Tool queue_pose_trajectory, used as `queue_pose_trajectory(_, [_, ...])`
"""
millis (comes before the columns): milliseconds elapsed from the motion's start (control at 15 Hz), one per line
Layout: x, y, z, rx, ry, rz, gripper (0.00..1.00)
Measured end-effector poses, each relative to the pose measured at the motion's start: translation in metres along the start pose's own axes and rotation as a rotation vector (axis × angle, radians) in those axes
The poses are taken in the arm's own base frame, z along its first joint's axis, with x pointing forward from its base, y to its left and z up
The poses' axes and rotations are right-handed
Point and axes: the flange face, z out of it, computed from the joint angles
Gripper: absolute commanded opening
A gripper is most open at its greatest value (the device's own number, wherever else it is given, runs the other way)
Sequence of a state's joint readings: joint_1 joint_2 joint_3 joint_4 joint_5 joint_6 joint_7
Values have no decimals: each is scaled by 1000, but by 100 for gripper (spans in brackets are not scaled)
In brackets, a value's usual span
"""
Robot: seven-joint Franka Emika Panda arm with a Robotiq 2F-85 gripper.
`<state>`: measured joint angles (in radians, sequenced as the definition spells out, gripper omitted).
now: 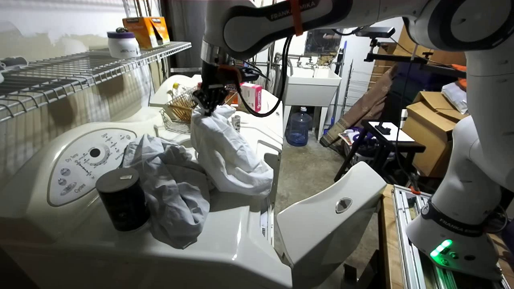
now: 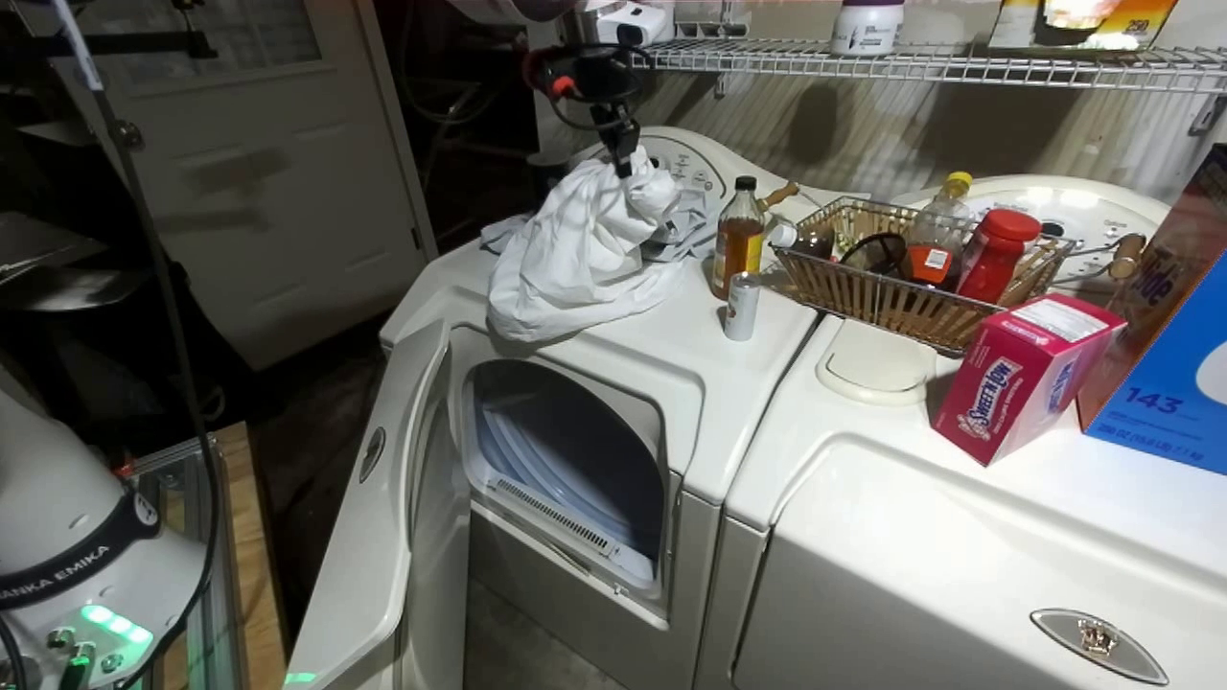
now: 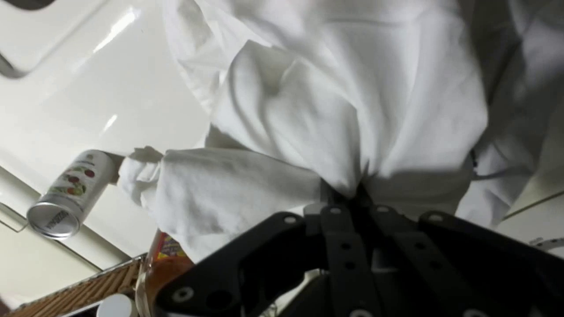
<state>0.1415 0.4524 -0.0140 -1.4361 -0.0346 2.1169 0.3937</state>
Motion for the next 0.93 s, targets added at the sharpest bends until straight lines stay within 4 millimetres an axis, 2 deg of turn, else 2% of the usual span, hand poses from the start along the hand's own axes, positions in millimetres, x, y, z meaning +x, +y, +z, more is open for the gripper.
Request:
queue_pose_trajectory(267, [3, 22, 53, -46, -80, 36, 2])
queue_pose_trajectory(667, [11, 32, 112, -68, -129, 47, 2])
queue_pose_trajectory(733, [13, 32, 118, -70, -133, 45, 32])
queue_pose_trajectory(800, [13, 32, 124, -73, -140, 44, 32])
queue_pose_trajectory(933, [15, 32, 132, -79, -153, 45, 45])
